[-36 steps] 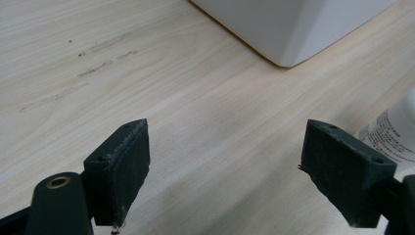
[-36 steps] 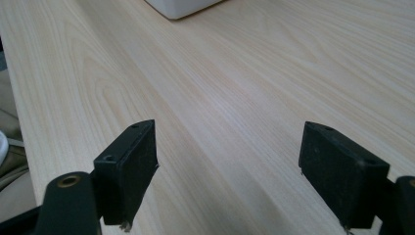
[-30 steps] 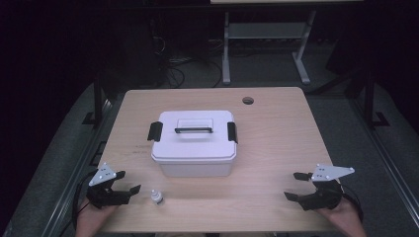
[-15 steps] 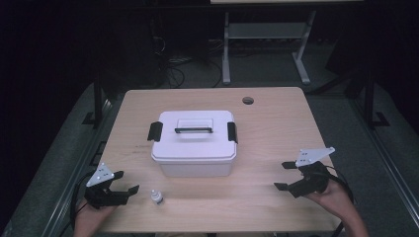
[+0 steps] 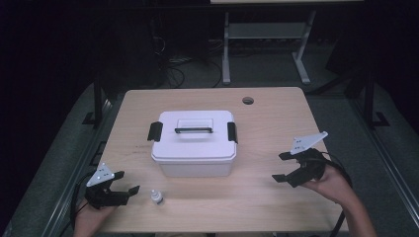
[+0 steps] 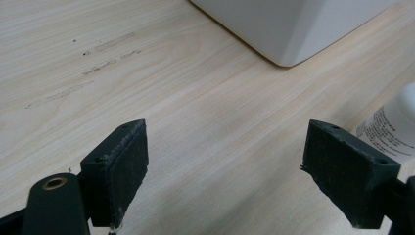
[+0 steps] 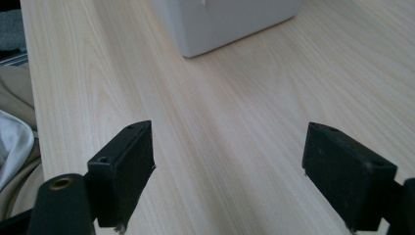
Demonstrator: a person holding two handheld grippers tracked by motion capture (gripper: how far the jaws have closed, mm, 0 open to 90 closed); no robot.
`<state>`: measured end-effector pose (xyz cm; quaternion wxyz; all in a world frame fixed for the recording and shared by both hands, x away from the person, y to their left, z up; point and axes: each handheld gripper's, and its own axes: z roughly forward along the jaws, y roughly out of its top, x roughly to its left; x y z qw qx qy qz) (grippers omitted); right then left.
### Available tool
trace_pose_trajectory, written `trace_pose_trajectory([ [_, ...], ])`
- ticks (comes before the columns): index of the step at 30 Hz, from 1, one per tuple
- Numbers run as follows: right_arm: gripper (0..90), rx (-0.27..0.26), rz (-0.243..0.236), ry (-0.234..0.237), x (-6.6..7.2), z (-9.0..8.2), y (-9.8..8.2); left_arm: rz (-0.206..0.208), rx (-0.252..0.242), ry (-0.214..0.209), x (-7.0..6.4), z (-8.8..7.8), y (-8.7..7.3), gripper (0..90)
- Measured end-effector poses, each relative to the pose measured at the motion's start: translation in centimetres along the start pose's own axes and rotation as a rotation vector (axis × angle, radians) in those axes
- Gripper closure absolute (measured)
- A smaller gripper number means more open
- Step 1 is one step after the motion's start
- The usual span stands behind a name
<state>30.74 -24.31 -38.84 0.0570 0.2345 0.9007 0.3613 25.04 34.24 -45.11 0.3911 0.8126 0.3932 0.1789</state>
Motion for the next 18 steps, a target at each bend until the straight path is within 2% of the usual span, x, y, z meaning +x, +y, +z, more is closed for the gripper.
trace_pose_trajectory([
  [4,16.2,0.01,-0.009,-0.008,-0.2,-0.1,1.0,-0.002,-0.001,0.005,0.0,-0.2,-0.1,16.9],
  [7,16.1,0.017,-0.042,-0.008,-0.2,-0.2,1.8,-0.007,-0.004,0.005,0.1,-0.2,-0.1,16.9],
  [18,16.2,0.024,-0.103,0.001,-0.4,-0.9,5.1,-0.008,-0.001,0.012,0.3,-0.4,-0.4,16.9],
])
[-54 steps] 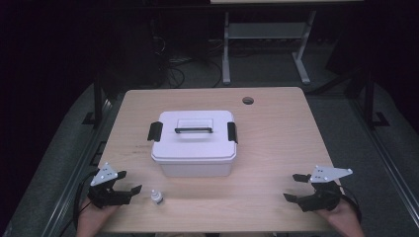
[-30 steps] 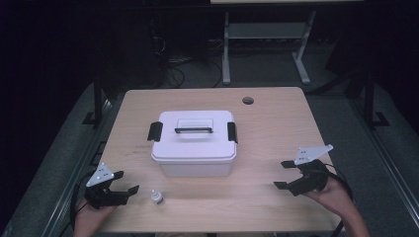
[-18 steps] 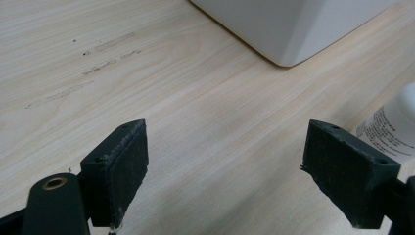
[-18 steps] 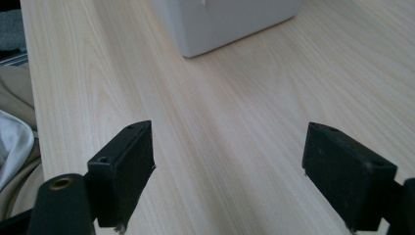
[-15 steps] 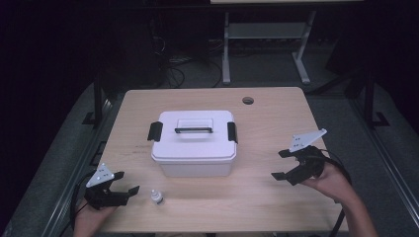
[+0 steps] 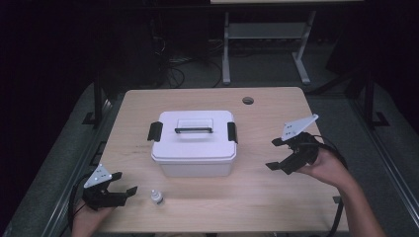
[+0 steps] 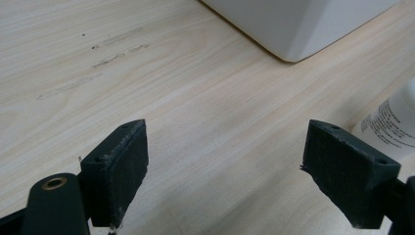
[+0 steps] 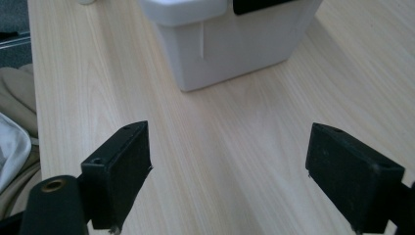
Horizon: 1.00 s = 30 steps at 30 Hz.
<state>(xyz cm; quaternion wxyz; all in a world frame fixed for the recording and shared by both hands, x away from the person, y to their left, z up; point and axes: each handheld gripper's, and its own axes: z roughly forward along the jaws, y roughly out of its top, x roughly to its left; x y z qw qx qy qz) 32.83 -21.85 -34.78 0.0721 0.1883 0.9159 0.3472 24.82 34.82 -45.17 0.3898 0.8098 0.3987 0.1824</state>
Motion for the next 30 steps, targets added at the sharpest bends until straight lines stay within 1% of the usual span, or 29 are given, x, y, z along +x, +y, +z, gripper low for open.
trace_pose_trajectory([
  [3,16.2,0.004,-0.005,0.0,0.0,-0.1,0.5,-0.005,-0.005,0.0,0.1,-0.1,0.0,16.9],
  [6,16.5,0.012,-0.024,0.006,-0.1,-0.3,1.4,-0.005,-0.005,-0.004,0.1,-0.1,0.0,16.9],
  [7,16.5,0.012,-0.024,0.006,-0.1,-0.3,1.4,-0.002,-0.002,-0.005,0.1,0.0,0.0,16.9],
  [9,18.7,0.02,-0.038,0.012,-0.3,-0.4,2.0,0.001,0.003,0.001,0.1,0.1,0.0,16.9],
  [10,20.5,0.019,-0.043,0.019,-0.3,-0.5,2.2,0.001,0.005,0.002,0.1,0.1,0.0,16.9],
  [12,21.3,0.02,-0.055,0.024,-0.5,-0.8,2.9,0.0,0.001,0.003,0.0,0.0,0.0,16.9],
  [13,21.6,0.026,-0.057,0.025,-0.6,-0.9,3.2,0.0,0.0,0.003,0.1,0.0,0.0,16.9],
  [14,22.5,0.041,-0.069,0.031,-0.8,-1.0,4.0,0.0,0.0,0.001,0.1,0.0,0.0,16.9],
  [15,22.5,0.041,-0.069,0.031,-0.8,-1.0,4.0,0.0,0.0,0.001,0.1,0.0,0.0,16.9],
  [18,23.3,0.053,-0.086,0.036,-1.1,-1.1,5.0,0.001,-0.002,0.002,0.0,0.0,0.0,16.9],
  [20,24.0,0.056,-0.1,0.051,-1.3,-1.1,6.1,-0.001,-0.003,0.002,0.1,-0.1,0.0,16.9],
  [22,24.0,0.059,-0.098,0.054,-1.3,-1.0,6.4,0.0,-0.004,0.006,0.1,-0.1,0.0,16.9],
  [24,24.4,0.068,-0.11,0.06,-1.4,-0.8,7.1,-0.004,-0.011,0.01,0.1,-0.2,0.0,16.7],
  [25,26.2,0.069,-0.111,0.067,-1.4,-0.7,7.3,-0.005,-0.015,0.008,0.1,-0.2,0.0,16.7],
  [30,28.5,0.083,-0.141,0.086,-1.3,-0.3,8.7,-0.012,-0.016,0.006,0.2,-0.2,-0.1,16.6],
])
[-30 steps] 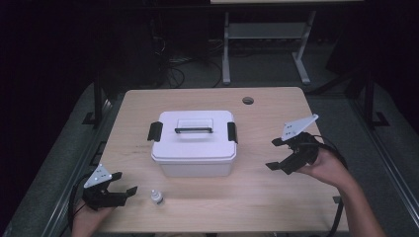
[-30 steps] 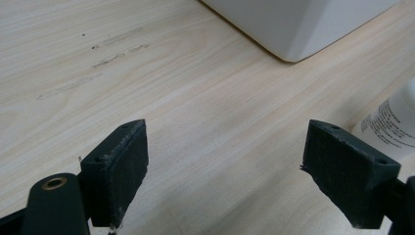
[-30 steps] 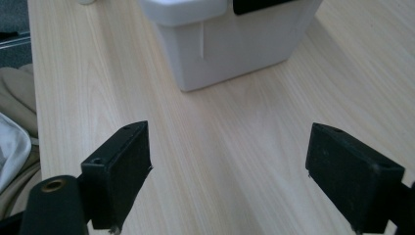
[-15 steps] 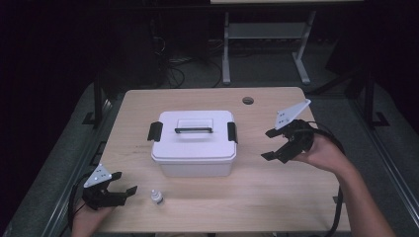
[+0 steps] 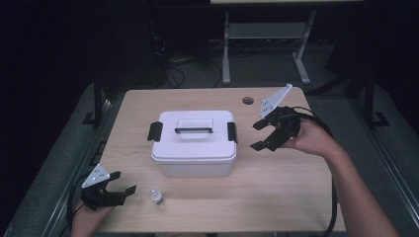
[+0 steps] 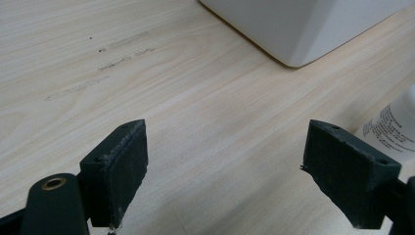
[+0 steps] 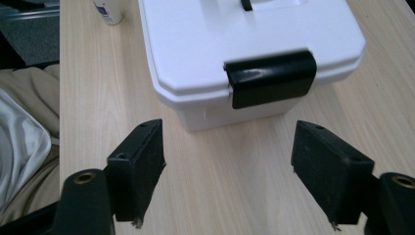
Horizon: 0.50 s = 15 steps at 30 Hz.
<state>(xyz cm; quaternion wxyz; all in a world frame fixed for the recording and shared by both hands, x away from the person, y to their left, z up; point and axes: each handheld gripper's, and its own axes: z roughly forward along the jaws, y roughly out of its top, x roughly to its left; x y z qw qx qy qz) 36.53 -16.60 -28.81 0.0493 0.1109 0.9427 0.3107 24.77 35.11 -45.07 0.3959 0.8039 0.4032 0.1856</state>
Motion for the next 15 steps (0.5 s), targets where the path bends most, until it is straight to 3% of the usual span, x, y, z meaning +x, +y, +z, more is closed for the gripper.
trace_pose_trajectory([
  [15,32.5,0.029,-0.063,0.022,-0.7,0.7,3.3,0.003,-0.003,0.005,0.0,-0.2,-0.2,16.7],
])
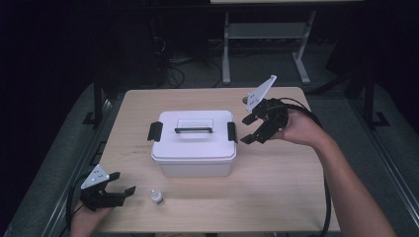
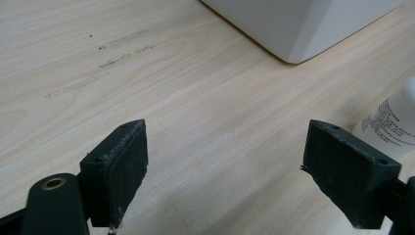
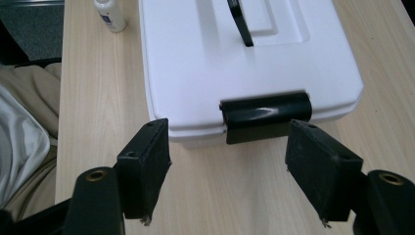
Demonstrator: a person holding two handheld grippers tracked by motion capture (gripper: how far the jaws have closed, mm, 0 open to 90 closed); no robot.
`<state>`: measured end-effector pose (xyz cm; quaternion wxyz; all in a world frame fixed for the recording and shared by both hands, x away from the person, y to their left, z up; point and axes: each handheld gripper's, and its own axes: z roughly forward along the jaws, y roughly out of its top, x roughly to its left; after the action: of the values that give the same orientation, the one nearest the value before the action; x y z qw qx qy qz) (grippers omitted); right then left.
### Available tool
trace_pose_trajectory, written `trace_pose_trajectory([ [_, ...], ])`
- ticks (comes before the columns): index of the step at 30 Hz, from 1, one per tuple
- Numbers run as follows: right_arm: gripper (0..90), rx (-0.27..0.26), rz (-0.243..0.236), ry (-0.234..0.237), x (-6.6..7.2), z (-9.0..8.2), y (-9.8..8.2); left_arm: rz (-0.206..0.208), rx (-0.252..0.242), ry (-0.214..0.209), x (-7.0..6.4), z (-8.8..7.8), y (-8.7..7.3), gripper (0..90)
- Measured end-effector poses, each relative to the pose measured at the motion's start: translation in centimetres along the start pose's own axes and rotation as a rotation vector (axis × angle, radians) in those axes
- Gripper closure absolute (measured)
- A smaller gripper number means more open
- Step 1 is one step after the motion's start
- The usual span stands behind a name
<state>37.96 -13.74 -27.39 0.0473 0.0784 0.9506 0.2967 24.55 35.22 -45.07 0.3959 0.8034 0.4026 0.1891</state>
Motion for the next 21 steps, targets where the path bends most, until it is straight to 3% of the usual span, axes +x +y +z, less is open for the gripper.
trace_pose_trajectory([
  [6,34.2,0.013,-0.034,-0.004,-0.2,0.5,1.2,-0.006,-0.019,0.005,0.1,-0.3,0.1,16.7],
  [21,36.6,0.006,-0.078,0.033,-0.4,2.4,4.7,0.003,0.005,-0.005,-0.1,0.1,0.1,16.8],
])
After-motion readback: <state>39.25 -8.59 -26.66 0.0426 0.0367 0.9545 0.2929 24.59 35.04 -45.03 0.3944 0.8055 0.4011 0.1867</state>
